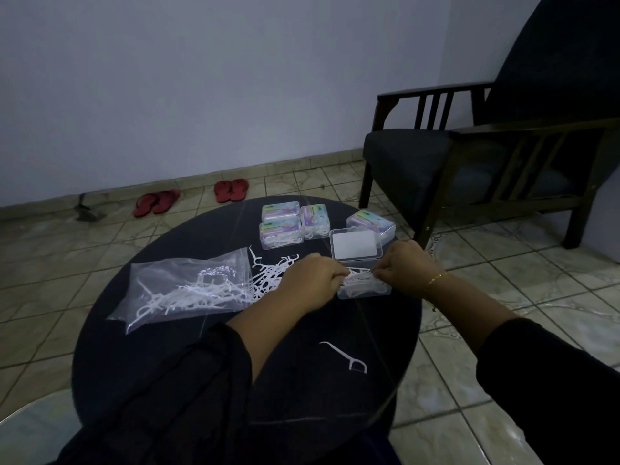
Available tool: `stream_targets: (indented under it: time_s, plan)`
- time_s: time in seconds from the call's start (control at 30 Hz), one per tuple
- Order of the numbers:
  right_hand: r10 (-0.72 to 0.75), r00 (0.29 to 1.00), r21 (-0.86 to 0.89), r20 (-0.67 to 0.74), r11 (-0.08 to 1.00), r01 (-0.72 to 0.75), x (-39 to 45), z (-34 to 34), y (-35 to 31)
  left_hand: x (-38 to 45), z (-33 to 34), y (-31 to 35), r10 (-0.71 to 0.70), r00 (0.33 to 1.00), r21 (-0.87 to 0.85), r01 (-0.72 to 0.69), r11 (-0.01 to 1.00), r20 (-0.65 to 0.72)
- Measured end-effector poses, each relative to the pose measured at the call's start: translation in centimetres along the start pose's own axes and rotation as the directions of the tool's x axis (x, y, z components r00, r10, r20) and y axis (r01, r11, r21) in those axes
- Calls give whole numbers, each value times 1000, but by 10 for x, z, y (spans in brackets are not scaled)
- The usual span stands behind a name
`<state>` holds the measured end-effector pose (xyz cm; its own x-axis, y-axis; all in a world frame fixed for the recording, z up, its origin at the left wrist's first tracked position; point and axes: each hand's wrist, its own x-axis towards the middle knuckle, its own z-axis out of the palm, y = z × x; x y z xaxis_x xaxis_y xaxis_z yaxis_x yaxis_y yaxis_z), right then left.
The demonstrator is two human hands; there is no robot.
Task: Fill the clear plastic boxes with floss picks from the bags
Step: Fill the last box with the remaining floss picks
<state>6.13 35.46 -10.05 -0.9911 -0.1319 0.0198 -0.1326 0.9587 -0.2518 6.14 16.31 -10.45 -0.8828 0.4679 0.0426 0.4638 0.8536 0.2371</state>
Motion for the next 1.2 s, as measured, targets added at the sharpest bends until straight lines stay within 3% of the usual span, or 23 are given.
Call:
stream_targets:
  time_s: [0.2, 0.37, 0.5, 0.67, 0.93, 1.2]
  plan:
    - [-34, 993, -169, 112, 984, 53, -5, 3, -11, -8, 3, 7, 40, 997, 36, -43, 998, 62]
    - [-11, 1000, -120, -12, 993, 9, -11, -1, -16, -20, -8, 3, 52, 998, 78, -50, 996, -25]
    - [-116, 993, -153, -15, 982, 113, -17, -6, -35, -35, -20, -13, -4, 1000, 197, 9, 980, -28]
    - [-239, 965, -189, 105, 948, 255, -22, -10, -71, -54, -33, -38, -113, 993, 332, 114, 936, -21]
    - [-224, 881, -270, 416, 895, 356, -33, 5, -98, -75, -35, -47, -120, 983, 473, 39, 880, 142]
    - [-278, 902, -315, 331, 868, 383, -32, 21, -114, -79, -20, -48, -100, 995, 444, 80, 892, 23]
